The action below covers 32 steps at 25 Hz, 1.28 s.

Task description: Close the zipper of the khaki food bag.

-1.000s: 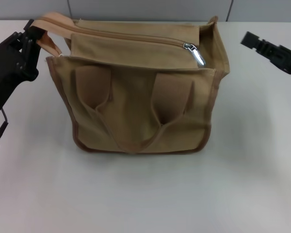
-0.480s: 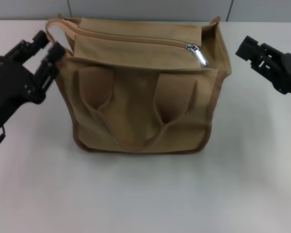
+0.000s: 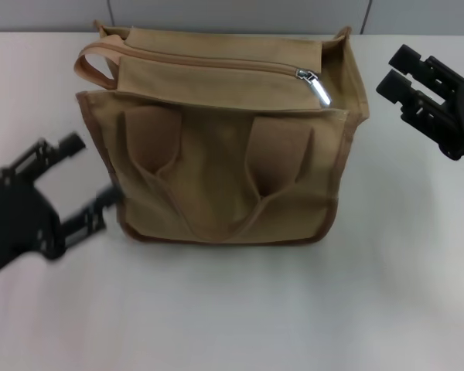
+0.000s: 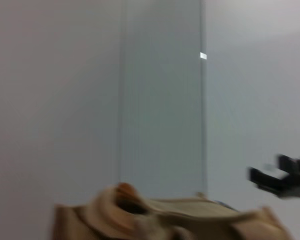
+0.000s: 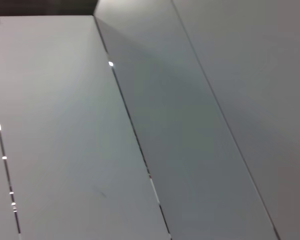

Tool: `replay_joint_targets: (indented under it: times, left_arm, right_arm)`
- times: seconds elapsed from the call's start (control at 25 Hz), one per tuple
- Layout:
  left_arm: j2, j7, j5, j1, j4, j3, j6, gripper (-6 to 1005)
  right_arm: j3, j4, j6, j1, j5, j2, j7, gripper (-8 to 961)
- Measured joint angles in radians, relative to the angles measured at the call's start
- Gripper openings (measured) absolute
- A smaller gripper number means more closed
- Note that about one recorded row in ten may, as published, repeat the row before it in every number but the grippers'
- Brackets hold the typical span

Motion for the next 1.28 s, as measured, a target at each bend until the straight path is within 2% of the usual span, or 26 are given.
replay_joint_targets:
  times: [0.04, 0.16, 0.28, 0.44, 0.68, 0.96, 1.28]
  left_arm:
    - [0.002, -0.009, 0.011, 0.016, 0.026, 0.035, 0.021, 690]
    - [0.014, -0.071, 0.05, 0.044, 0.081, 0.123, 0.066, 746]
    - [0.018, -0.085, 0.076, 0.04, 0.08, 0.129, 0.067, 802]
    - [0.016, -0.094, 0.139, 0.015, 0.086, 0.131, 0.07, 802]
    - [0.017, -0.099, 0.248, -0.037, 0.092, 0.133, 0.07, 802]
    - [0.017, -0.1, 0.385, -0.076, 0.118, 0.134, 0.065, 802]
    - [0.016, -0.1, 0.417, -0.093, 0.132, 0.14, 0.064, 802]
  right_arm:
    - [0.0, 0.0, -0.014, -0.003, 0.0, 0.0, -0.015, 642]
    - [-0.017, -0.005, -0.059, -0.023, -0.007, -0.001, -0.081, 648]
    - [-0.04, -0.007, -0.059, -0.028, -0.033, -0.002, -0.118, 666]
    - [-0.068, 0.003, -0.051, -0.035, -0.125, -0.001, -0.223, 723]
    - [-0.069, 0.014, -0.054, -0.038, -0.35, 0.001, -0.352, 809]
    - [-0.07, -0.002, -0.042, -0.02, -0.476, 0.0, -0.362, 806]
    - [-0.091, -0.033, -0.033, 0.033, -0.543, 0.0, -0.317, 804]
